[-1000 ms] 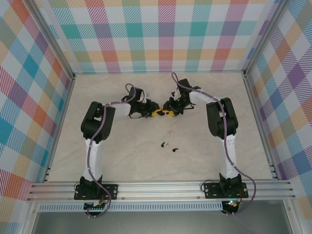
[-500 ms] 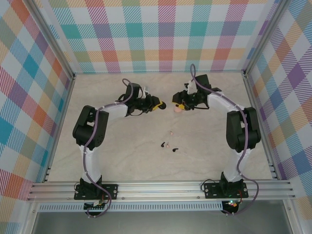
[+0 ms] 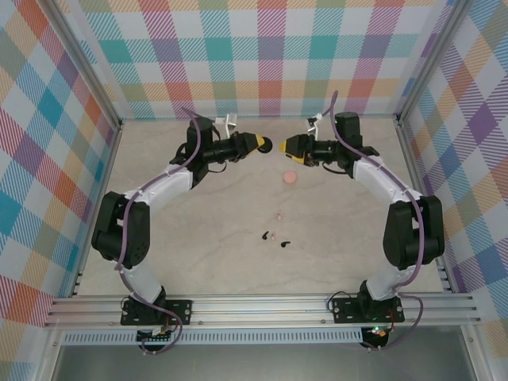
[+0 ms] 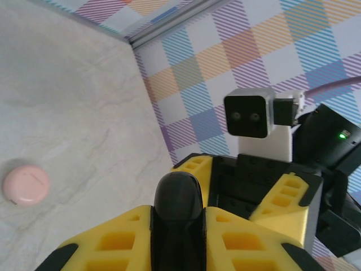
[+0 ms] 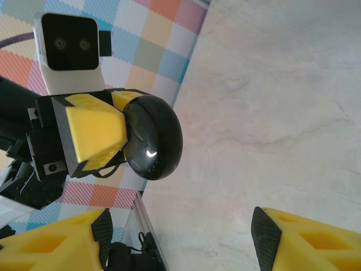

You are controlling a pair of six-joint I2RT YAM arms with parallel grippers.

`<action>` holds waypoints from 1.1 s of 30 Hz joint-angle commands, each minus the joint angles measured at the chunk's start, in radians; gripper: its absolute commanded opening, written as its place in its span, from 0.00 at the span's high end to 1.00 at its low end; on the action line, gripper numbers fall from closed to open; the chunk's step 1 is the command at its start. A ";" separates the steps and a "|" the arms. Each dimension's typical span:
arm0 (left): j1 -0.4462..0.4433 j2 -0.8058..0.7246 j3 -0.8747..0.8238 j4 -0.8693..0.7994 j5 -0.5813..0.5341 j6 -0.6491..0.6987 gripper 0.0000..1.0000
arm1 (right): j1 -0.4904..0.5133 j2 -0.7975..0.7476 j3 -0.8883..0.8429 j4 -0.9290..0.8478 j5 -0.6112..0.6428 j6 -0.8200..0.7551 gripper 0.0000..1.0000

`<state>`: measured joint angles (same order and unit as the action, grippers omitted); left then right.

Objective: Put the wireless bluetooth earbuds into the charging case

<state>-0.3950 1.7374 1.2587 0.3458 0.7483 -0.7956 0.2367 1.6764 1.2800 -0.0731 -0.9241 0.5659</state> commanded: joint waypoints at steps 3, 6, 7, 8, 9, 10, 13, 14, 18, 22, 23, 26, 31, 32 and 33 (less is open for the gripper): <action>-0.022 -0.047 0.001 0.031 0.033 0.030 0.78 | 0.031 -0.007 0.049 0.046 -0.069 0.007 0.33; -0.025 -0.056 0.003 0.031 0.039 0.035 0.78 | 0.033 0.006 0.054 0.094 -0.083 0.046 0.34; -0.026 -0.060 0.003 0.030 0.042 0.036 0.78 | 0.035 0.009 0.057 0.107 -0.088 0.055 0.35; -0.027 -0.062 0.003 0.029 0.042 0.039 0.78 | 0.038 0.013 0.061 0.113 -0.093 0.057 0.35; -0.028 -0.064 0.001 0.028 0.043 0.040 0.78 | 0.041 0.018 0.069 0.110 -0.096 0.057 0.36; -0.030 -0.066 0.001 0.027 0.044 0.043 0.78 | 0.044 0.022 0.075 0.108 -0.098 0.057 0.36; -0.033 -0.070 0.000 0.033 0.046 0.043 0.78 | 0.052 0.034 0.090 0.103 -0.098 0.057 0.39; -0.034 -0.071 -0.001 0.033 0.046 0.043 0.78 | 0.051 0.036 0.094 0.101 -0.098 0.057 0.40; -0.039 -0.077 0.001 0.044 0.051 0.042 0.78 | 0.052 0.046 0.101 0.104 -0.097 0.062 0.41; -0.043 -0.085 -0.003 0.051 0.047 0.043 0.78 | 0.055 0.055 0.104 0.128 -0.112 0.083 0.45; -0.045 -0.085 -0.004 0.054 0.048 0.041 0.78 | 0.056 0.057 0.104 0.133 -0.116 0.086 0.47; -0.047 -0.086 -0.005 0.055 0.045 0.040 0.78 | 0.059 0.059 0.104 0.146 -0.126 0.093 0.52; -0.048 -0.083 -0.003 0.054 0.049 0.041 0.78 | 0.061 0.058 0.098 0.191 -0.134 0.121 0.59; -0.050 -0.082 -0.003 0.054 0.051 0.041 0.78 | 0.061 0.056 0.097 0.197 -0.134 0.124 0.61; -0.050 -0.082 -0.003 0.054 0.053 0.042 0.78 | 0.061 0.053 0.097 0.203 -0.134 0.127 0.63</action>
<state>-0.4343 1.6943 1.2587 0.3561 0.7708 -0.7692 0.2882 1.7271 1.3506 0.0586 -1.0229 0.6781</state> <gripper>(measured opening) 0.226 0.380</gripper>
